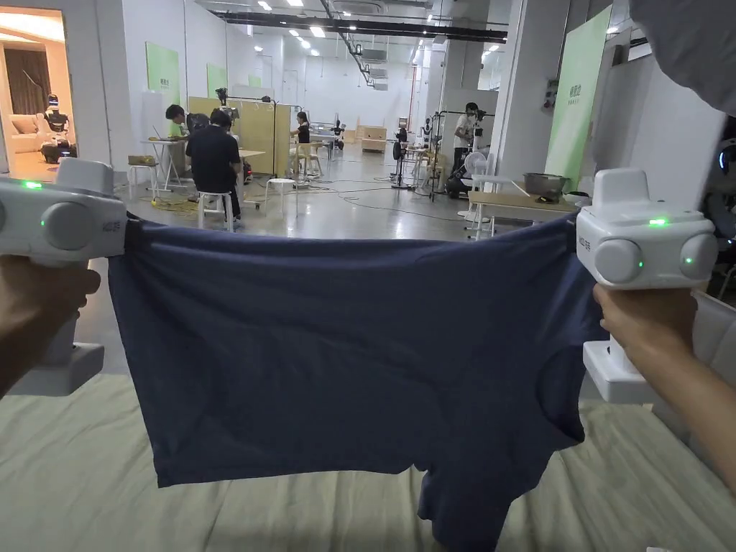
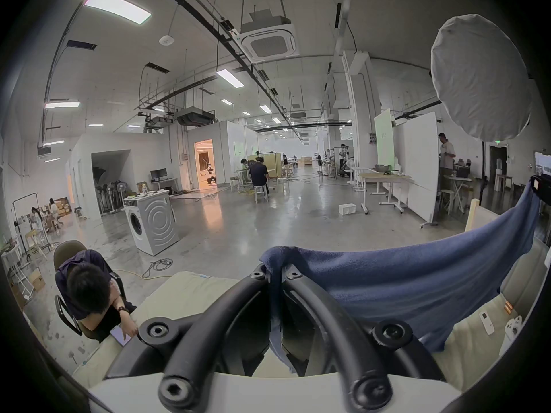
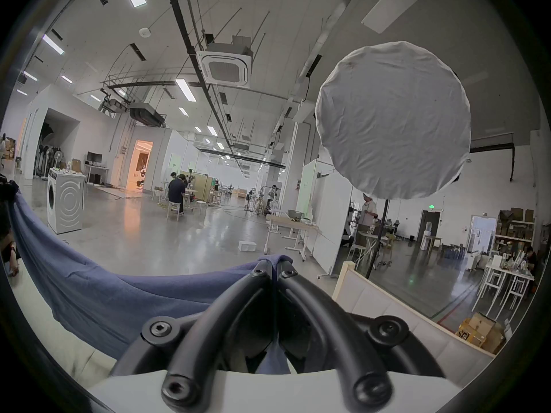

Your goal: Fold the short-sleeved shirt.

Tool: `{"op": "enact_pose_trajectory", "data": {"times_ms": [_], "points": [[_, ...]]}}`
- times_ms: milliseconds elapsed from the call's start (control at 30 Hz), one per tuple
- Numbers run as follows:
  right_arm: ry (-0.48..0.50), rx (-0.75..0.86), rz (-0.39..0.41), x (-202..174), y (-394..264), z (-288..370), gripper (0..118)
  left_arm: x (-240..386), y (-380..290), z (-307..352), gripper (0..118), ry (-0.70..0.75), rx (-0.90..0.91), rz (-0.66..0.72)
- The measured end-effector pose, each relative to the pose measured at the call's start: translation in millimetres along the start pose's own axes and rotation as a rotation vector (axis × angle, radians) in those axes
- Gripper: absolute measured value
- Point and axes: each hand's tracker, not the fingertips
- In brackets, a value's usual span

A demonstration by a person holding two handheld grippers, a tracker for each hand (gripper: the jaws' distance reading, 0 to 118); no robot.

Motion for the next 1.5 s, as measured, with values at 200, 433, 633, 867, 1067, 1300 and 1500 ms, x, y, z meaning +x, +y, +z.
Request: {"op": "enact_pose_trajectory", "data": {"times_ms": [200, 433, 633, 867, 1067, 1300, 1500], "points": [[0.017, -0.031, 0.008, 5.3, -36.0, 58.3, 2, -9.3, -46.7, 51.6, 6, -0.037, -0.002, -0.022], [0.059, -0.081, 0.040, 12.8, -84.1, 137.6, 2, -35.7, -102.0, 116.3, 6, -0.060, -0.032, 0.013], [0.095, -0.148, 0.017, 22.6, -121.0, 209.2, 2, -50.1, -140.4, 168.2, 6, -0.080, -0.075, 0.040], [0.144, -0.235, 0.021, 30.1, -161.8, 293.8, 2, -69.9, -207.4, 234.1, 6, -0.101, -0.138, 0.077], [0.208, -0.357, 0.026, 30.8, -214.9, 356.3, 2, -79.1, -281.4, 278.7, 6, -0.128, -0.255, 0.069], [0.291, -0.571, 0.029, 25.3, -284.2, 410.3, 2, -88.4, -365.2, 322.4, 6, -0.152, -0.457, 0.099], [0.353, -0.750, 0.087, 18.6, -340.9, 439.7, 2, -94.0, -421.7, 340.3, 6, -0.183, -0.629, 0.074]]}}
